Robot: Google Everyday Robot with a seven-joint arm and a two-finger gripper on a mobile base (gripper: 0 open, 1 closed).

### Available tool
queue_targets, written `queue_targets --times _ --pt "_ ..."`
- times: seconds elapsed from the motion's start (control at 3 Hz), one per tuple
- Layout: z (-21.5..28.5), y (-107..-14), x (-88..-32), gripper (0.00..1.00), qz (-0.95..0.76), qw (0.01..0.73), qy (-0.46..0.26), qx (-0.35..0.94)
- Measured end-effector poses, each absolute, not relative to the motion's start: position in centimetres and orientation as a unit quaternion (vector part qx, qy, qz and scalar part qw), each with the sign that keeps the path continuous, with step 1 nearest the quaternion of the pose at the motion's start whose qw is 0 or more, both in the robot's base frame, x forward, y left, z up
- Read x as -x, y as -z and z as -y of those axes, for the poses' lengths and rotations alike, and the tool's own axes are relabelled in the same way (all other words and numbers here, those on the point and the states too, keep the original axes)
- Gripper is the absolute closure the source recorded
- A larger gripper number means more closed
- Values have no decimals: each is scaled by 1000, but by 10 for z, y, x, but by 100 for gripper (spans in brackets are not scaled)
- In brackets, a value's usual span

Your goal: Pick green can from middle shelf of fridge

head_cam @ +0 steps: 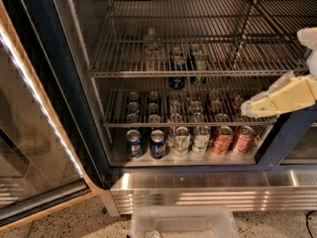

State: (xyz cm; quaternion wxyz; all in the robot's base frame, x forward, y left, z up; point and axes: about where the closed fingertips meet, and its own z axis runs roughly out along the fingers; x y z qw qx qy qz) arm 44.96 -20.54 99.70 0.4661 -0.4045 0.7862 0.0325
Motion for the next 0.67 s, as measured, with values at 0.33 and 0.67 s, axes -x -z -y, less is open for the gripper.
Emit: queue_targets --times 0.33,0.67 --pt "205 -997 -450 0 -786 466 -33 405" --pt "187 -983 -450 0 -786 476 -59 391"
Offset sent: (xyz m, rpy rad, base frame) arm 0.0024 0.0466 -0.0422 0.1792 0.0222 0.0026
